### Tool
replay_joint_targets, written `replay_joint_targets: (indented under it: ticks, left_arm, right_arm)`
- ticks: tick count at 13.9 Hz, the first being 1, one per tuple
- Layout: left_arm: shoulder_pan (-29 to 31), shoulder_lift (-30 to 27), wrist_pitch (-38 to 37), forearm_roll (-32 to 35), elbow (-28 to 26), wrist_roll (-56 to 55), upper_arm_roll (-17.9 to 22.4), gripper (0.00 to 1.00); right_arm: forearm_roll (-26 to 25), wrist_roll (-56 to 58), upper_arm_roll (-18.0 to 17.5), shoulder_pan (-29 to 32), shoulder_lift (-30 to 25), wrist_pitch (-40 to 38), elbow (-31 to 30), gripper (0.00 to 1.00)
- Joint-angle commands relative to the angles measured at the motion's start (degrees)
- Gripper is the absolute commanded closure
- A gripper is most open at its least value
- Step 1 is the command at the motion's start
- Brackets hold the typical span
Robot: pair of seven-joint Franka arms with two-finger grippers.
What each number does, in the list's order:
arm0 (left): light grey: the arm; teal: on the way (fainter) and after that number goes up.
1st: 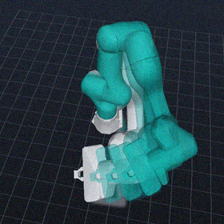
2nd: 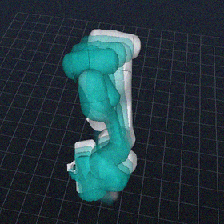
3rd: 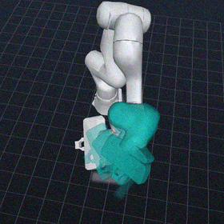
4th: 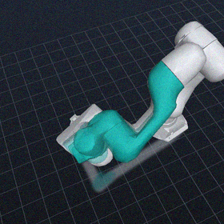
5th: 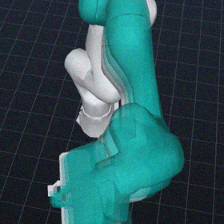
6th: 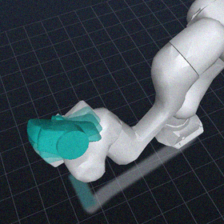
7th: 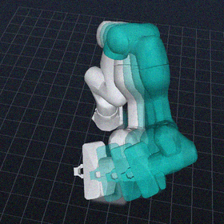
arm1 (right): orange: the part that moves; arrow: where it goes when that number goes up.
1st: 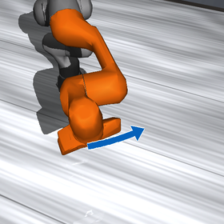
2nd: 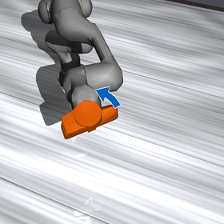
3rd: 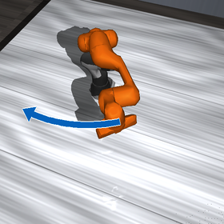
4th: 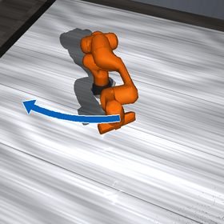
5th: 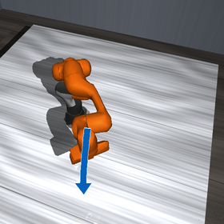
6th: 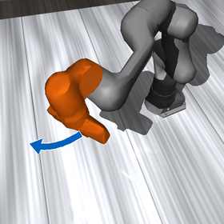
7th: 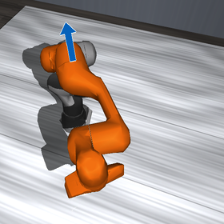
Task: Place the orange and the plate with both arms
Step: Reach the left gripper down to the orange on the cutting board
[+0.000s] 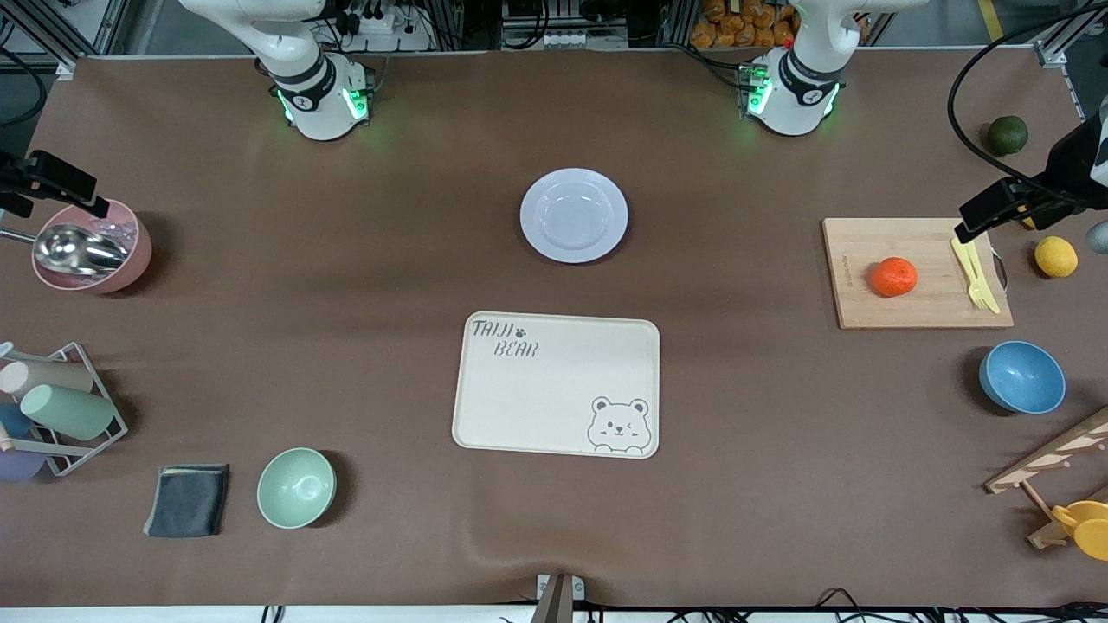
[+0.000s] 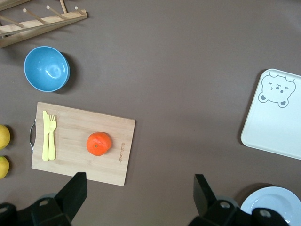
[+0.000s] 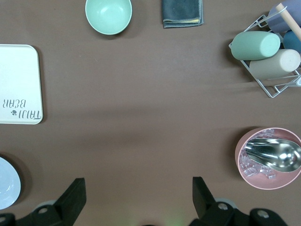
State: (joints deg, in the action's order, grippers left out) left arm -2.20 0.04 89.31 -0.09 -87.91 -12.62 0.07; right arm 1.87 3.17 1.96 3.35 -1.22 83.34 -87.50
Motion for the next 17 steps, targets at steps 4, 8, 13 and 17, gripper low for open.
replay_joint_targets:
  ticks: [4, 8, 13, 17]
  left_arm:
    - [-0.17, 2.15, -1.42, 0.18, 1.87, 1.28, 0.37, 0.0]
    - [0.18, 2.77, -1.25, 1.75, -1.45, 3.65, 0.28, 0.0]
    - [1.94, 0.41, 5.68, 3.34, -13.22, 3.74, 0.2, 0.0]
    - [5.0, -2.58, 19.72, 4.13, -29.82, 3.74, 0.2, 0.0]
  right_arm:
    - [-0.29, -0.19, -0.56, 0.87, -0.45, -0.46, 0.31, 0.0]
    - [-0.2, -0.19, -0.73, 0.69, -0.45, -0.46, 0.31, 0.0]
    - [-0.2, -0.1, -0.82, 0.43, -0.19, -0.64, 0.31, 0.0]
    - [-0.03, -0.1, -0.91, -0.09, 0.25, -0.72, 0.31, 0.0]
